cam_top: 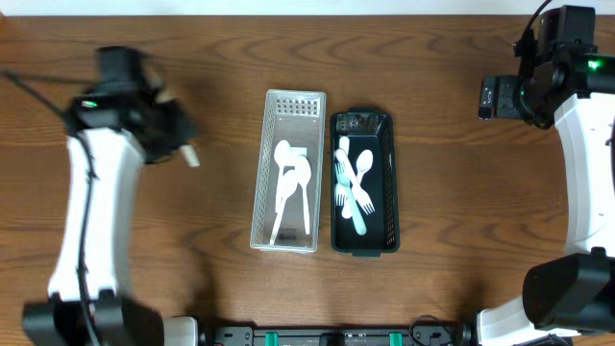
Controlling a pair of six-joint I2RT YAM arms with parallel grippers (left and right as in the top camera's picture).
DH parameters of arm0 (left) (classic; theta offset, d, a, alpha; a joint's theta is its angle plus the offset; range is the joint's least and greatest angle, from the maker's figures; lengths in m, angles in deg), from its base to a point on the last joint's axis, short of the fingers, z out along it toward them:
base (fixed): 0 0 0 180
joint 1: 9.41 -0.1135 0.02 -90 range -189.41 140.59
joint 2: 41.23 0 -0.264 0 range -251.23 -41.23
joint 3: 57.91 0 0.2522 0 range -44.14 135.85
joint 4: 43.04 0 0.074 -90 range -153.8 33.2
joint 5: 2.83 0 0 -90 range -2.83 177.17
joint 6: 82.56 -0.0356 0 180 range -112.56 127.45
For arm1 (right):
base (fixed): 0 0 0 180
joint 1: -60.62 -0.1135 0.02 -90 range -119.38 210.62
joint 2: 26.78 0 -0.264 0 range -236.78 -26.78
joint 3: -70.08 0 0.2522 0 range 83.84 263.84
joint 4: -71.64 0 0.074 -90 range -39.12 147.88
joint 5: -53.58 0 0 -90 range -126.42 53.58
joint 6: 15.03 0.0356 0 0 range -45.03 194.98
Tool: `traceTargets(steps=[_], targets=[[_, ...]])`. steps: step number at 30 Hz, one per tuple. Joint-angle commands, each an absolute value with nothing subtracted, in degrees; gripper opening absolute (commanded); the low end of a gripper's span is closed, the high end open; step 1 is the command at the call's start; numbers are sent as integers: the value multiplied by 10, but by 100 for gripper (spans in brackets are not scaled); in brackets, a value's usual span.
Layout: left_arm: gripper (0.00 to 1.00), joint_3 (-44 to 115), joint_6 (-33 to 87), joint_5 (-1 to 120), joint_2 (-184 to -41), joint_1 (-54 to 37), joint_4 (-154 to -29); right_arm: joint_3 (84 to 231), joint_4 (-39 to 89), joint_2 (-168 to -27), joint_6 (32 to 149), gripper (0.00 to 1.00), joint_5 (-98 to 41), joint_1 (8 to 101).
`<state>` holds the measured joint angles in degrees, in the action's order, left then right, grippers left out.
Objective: Pack container
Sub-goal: 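Carry the spoon with the left gripper and release it in the clear basket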
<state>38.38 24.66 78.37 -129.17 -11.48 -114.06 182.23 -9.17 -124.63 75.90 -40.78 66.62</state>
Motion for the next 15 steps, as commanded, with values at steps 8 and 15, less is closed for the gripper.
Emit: traceTargets(steps=[8,15], targets=[[6,375,186,789,-1286,162,-1149,1819,-89,-1290,763,97,-400,671],[6,363,186,810,-1355,220,-1151,1819,-90,-1324,767,94,-399,671]])
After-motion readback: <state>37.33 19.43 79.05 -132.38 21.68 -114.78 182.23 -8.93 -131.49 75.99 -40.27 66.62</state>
